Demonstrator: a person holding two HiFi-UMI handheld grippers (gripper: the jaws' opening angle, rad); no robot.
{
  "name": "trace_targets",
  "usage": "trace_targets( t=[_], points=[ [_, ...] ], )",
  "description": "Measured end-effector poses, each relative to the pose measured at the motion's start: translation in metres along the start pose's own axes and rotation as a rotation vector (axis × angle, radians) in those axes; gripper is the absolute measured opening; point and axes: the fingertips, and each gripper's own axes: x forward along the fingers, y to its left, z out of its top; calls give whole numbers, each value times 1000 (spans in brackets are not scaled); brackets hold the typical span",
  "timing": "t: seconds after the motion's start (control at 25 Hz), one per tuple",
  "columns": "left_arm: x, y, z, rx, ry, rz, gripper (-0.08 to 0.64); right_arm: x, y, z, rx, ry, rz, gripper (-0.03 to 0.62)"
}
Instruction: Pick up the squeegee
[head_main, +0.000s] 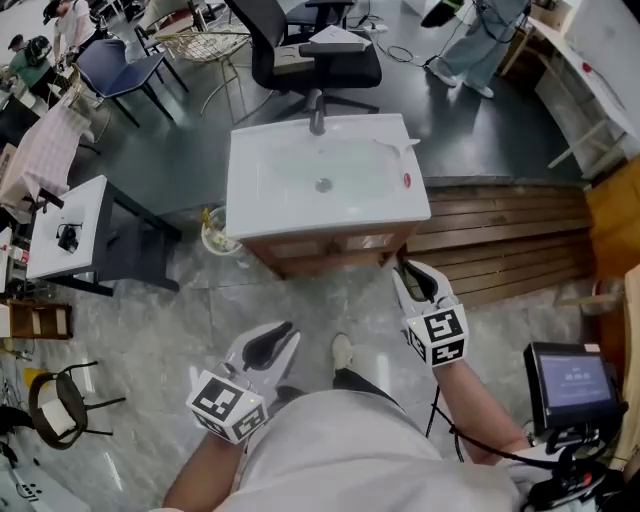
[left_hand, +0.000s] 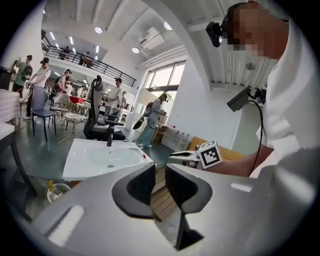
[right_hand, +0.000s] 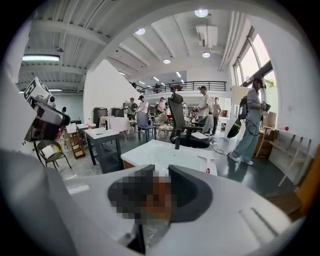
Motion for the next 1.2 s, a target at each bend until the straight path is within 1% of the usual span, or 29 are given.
trace_targets(
  t=[0.16, 0.36, 0.48, 0.64, 0.76, 0.92, 1.08, 1.2],
  points=[
    [36, 14, 18, -7, -6, 13, 67, 42, -48, -3, 18, 12, -25, 80],
    [65, 30, 28, -19, 12, 2, 67, 86, -92, -16, 48, 57, -67, 95],
    [80, 46, 37, -16, 16, -6, 67, 115, -118, -23, 54, 76, -105, 98],
    [98, 75, 47, -20, 10, -45, 67, 156, -151, -32, 70, 109, -169, 106],
    [113, 100, 57, -12, 29, -72, 67, 187, -173, -37, 90, 125, -212, 110],
    [134, 131, 73, 1, 46, -112, 67, 227, -204, -38, 131, 132, -255, 137],
    [153, 163, 88, 20, 62, -130, 67, 269, -234, -36, 146, 137, -308, 144],
    [161, 187, 95, 27, 81, -128, 67, 299, -251, -35, 132, 152, -346, 144]
  ],
)
